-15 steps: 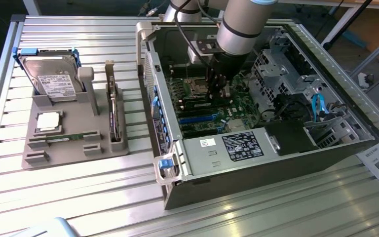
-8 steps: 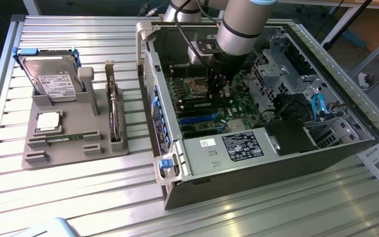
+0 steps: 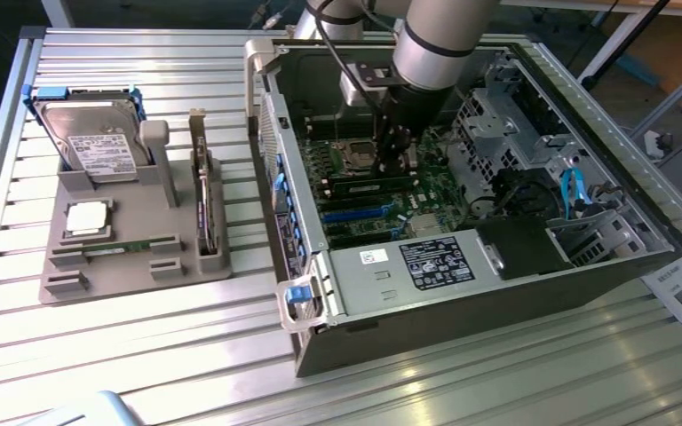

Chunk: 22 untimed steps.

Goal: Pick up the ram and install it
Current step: 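Press down the ram until it locks into place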

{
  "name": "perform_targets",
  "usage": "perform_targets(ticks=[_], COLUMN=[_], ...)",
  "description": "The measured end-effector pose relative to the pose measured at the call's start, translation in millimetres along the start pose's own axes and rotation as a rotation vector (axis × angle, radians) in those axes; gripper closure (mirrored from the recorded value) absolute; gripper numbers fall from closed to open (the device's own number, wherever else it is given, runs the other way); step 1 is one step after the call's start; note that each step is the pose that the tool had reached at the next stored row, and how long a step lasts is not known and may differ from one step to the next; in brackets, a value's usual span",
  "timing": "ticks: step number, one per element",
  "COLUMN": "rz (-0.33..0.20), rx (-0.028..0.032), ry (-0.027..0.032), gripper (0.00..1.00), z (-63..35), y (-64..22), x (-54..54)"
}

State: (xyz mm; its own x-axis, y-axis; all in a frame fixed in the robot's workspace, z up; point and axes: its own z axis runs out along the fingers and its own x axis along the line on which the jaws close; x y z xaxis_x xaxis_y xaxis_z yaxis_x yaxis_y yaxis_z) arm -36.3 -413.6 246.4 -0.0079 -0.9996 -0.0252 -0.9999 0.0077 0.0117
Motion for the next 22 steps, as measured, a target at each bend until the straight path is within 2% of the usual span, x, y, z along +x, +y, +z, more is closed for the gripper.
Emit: perform_targets(ticks=[3, 8, 11, 22], rz=[0.0, 0.0, 0.0, 0.0], rx=[-0.0002, -0.0002, -0.0001, 0.0007], ry=[0.0, 0.0, 0.0001, 0.0001], gripper=[0.9, 0.9, 0.9, 0.9], z=[-6.5, -7.5, -7.5, -6.9], y=[0.1, 0.5, 6.7, 40.6], x=[-0.2, -0.2, -0.1, 0.1])
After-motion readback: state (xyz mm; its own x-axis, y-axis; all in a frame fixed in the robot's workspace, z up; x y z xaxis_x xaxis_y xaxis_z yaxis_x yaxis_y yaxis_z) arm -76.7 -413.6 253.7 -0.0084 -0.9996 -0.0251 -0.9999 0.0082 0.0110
